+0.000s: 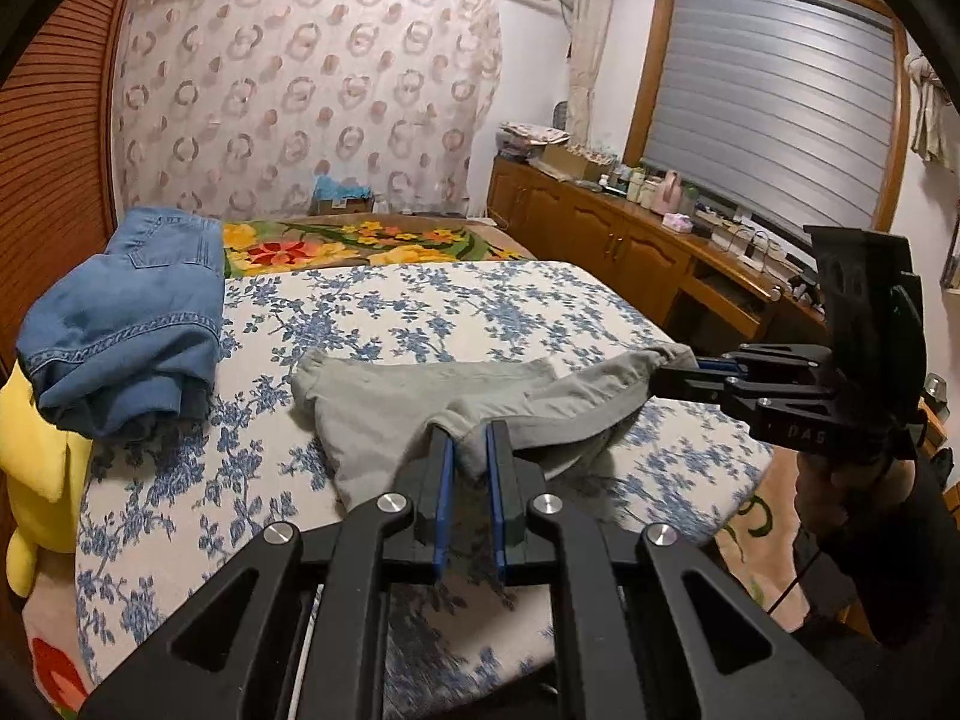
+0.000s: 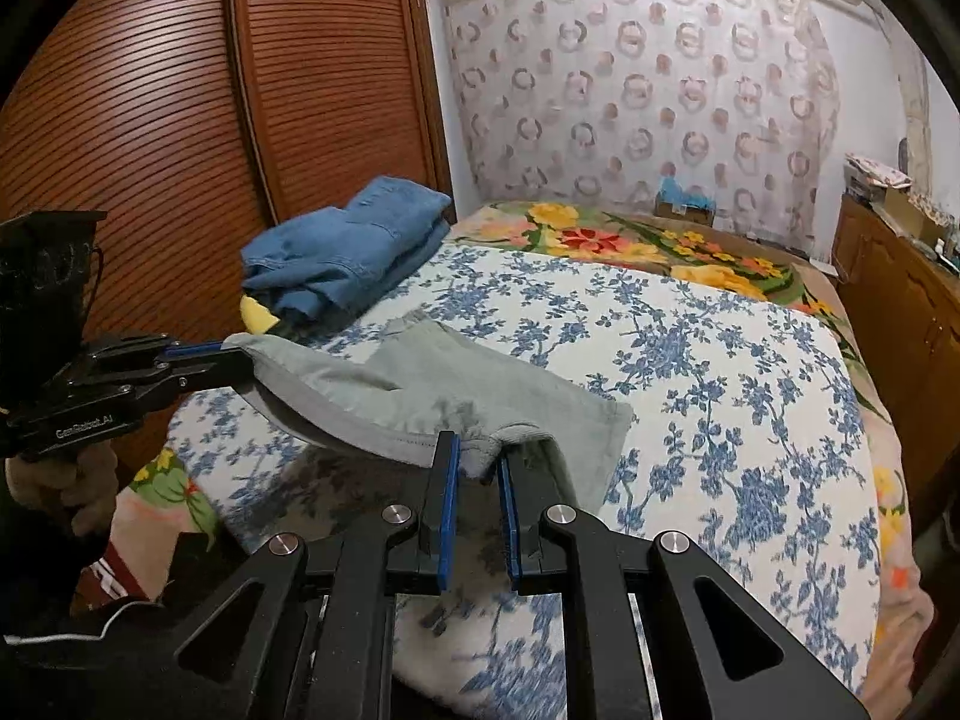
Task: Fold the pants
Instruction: 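Lift the held edge with both tools and fold it over the garment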
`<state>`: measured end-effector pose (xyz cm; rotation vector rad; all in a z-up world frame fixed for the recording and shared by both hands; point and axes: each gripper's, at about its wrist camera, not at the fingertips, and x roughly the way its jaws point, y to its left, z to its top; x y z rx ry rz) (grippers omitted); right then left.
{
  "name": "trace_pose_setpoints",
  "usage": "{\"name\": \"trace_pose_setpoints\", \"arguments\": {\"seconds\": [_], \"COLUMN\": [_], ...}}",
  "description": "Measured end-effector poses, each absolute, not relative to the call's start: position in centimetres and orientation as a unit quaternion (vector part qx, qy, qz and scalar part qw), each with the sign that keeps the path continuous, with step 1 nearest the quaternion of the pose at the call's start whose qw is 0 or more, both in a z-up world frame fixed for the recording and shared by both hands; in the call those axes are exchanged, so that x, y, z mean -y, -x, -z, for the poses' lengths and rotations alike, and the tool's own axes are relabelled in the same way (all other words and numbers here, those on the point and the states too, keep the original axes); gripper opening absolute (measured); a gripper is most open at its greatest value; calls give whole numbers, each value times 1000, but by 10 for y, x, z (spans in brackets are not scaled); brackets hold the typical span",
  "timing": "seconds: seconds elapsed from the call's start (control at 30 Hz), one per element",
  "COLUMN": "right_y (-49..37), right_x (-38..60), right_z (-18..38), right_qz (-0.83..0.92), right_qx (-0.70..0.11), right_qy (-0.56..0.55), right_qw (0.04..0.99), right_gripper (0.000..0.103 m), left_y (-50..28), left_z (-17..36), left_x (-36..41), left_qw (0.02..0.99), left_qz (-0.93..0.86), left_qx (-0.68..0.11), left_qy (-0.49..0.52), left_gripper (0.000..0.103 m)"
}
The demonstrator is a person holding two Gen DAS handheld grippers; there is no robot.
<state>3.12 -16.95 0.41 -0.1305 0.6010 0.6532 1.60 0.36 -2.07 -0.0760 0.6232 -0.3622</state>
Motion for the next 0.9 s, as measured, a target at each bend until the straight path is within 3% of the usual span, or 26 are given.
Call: {"name": "trace_pose_setpoints", "arguments": {"seconds": [0.9], "right_y": [-129], "right_x": [118], "right_z": [32], "right_qz": [-288], "right_qx": [-333], "right_qy": [74], "right_qw": [895], "right_gripper": [13], "left_y": [-97], "left_z": [47], "left_x": [-17], "left_qw": [930], "left_qz": [135], "left_qx": [-341], "left_qy": [38], "left_gripper": [11]}}
